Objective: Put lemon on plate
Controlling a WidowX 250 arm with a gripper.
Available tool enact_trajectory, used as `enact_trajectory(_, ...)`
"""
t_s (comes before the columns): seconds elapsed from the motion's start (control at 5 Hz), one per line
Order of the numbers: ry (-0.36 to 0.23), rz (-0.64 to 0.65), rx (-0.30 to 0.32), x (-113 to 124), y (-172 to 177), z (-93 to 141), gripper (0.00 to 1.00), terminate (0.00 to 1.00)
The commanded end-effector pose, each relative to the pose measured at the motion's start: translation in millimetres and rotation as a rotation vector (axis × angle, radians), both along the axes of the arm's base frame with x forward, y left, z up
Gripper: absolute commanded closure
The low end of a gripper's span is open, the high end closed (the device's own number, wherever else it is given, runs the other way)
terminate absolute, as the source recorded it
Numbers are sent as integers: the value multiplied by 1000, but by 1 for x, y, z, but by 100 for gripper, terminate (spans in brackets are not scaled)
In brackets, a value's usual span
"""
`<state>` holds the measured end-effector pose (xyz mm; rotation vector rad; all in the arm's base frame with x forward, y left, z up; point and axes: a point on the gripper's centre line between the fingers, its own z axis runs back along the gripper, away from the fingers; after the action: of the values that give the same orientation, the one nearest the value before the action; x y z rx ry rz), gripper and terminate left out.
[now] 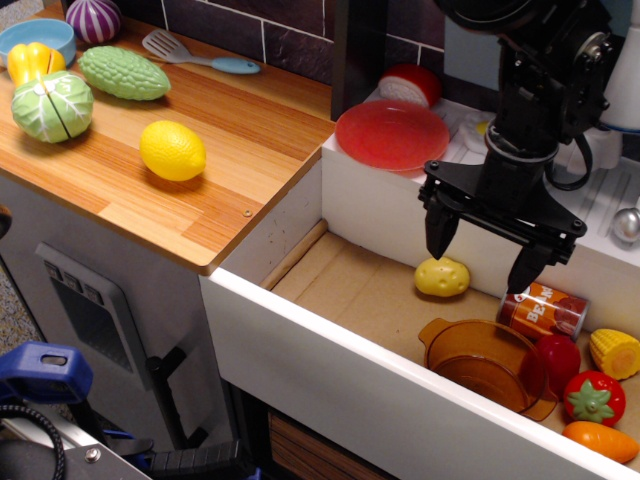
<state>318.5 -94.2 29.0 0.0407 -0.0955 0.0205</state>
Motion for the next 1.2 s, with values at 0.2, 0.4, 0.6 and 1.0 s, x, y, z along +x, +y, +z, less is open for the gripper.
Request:
enact_trajectory(0.2,-3,-155,89,-10,50,21,0,0)
enact_trajectory(0.4,-27,-281,164,-18,88,40,0,0)
enact_trajectory(0.6,-47,-531,233,-23,135,65,0,0)
enact_trajectory(1.0,-32,-802,314,-27,217,77,0,0)
